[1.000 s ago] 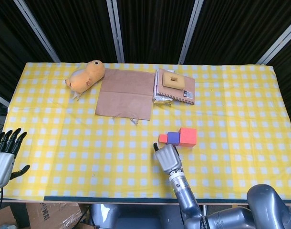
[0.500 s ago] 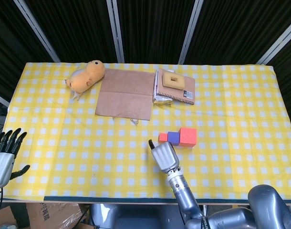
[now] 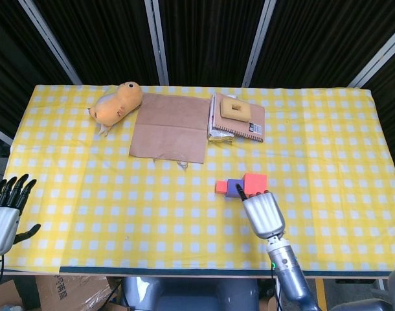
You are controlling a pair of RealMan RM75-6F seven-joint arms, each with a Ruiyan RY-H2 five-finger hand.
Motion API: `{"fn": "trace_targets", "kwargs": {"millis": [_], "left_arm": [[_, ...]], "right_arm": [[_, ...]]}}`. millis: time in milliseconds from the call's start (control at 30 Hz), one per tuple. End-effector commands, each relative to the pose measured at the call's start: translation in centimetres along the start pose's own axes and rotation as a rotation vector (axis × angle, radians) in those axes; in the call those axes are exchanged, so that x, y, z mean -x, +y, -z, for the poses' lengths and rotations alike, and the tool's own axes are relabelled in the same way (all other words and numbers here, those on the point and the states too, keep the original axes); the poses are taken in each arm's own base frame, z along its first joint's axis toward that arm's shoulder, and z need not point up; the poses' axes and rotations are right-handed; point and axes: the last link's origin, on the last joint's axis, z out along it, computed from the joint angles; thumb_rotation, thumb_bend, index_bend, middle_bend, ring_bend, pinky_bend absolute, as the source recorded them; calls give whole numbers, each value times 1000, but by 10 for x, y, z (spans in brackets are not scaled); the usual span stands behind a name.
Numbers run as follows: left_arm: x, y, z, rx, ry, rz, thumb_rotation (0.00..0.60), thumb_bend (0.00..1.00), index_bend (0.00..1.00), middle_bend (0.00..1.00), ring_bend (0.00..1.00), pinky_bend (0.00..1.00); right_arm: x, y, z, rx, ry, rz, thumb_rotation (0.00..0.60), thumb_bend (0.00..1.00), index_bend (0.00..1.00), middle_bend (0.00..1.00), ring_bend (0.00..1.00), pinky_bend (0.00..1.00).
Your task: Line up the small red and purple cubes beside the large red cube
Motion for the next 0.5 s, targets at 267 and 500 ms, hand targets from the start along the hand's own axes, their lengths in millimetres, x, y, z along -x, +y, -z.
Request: {"fn": "trace_targets", "kwargs": {"millis": [267, 500], "left_arm": [[0, 0, 0, 0, 0, 0, 600, 28, 0, 0, 0, 0], [0, 0, 0, 0, 0, 0, 600, 28, 0, 0, 0, 0]], "right_arm": [[20, 112, 114, 156, -82, -209, 600, 392, 0, 51, 7, 161], [33, 134, 153, 178, -69, -250, 600, 392, 0, 26, 0, 144]]}}
